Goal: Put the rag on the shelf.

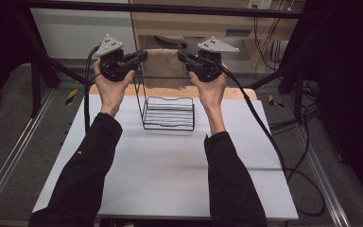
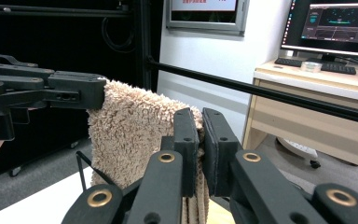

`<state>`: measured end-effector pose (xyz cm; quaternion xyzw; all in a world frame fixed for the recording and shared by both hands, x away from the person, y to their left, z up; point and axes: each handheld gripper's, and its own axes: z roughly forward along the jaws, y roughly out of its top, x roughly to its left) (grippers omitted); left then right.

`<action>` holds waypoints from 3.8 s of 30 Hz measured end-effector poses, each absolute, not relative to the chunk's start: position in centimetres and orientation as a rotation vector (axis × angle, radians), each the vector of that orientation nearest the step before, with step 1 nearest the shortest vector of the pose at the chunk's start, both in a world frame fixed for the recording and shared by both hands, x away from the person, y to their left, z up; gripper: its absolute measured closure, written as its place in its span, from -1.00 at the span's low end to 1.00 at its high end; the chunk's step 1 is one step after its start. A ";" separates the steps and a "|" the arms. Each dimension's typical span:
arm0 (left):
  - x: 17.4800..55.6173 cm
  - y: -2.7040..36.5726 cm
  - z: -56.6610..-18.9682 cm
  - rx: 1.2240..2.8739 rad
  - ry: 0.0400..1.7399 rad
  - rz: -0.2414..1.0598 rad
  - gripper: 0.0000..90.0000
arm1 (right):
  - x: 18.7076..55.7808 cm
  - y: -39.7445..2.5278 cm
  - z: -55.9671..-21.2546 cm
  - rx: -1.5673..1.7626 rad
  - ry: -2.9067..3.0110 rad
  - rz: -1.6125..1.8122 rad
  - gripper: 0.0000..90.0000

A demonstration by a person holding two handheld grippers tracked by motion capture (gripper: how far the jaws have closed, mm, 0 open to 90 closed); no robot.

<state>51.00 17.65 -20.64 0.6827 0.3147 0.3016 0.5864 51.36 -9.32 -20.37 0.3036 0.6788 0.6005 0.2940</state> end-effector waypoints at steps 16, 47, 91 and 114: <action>50.5 17.6 -21.6 1.618 0.731 0.668 0.90 | 50.9 -9.6 -21.2 0.810 1.839 1.574 0.89; 48.2 17.8 -24.0 1.714 0.712 0.602 0.88 | 48.1 -10.1 -23.6 0.724 1.969 1.501 0.86; 48.6 17.4 -23.9 1.806 0.788 0.460 1.00 | 47.5 -10.3 -24.3 0.711 2.022 1.515 0.61; 49.4 16.7 -26.6 1.869 0.800 0.504 1.00 | 49.2 -10.0 -26.5 0.880 2.114 1.434 1.00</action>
